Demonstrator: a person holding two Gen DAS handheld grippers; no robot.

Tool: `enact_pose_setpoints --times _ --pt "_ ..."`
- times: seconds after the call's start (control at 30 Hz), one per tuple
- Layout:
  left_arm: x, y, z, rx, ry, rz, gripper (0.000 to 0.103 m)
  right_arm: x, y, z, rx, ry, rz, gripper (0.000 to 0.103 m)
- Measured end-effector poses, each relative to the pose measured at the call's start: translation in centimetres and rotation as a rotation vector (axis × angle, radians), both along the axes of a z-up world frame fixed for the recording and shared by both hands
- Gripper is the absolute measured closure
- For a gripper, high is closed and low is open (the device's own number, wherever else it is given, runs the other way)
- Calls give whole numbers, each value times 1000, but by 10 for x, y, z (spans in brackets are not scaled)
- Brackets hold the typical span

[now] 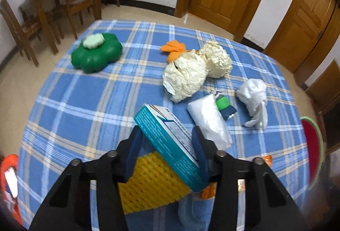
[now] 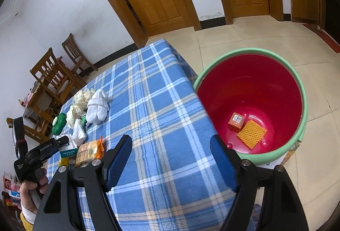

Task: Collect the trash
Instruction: 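Grasp the teal box with the left tool while the right grasps the white sock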

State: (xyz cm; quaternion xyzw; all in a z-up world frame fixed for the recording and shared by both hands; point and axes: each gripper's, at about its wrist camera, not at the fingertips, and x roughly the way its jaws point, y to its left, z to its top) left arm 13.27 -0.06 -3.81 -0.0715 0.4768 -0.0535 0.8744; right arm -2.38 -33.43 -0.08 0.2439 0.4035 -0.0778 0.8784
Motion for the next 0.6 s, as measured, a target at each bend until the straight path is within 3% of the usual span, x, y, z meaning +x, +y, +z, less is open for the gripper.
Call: enact_pose_setpoints --times 0.13,0.37,0.6 --pt "-1 0 -2 -66 9 -26 65 8 10 2 -18 1 29 25" --pt "0 -6 3 -112 -2 -68 84 30 30 11 -57 -9 92 25" --pt "0 1 18 -133 -45 -76 84 65 56 14 -72 -13 156 25"
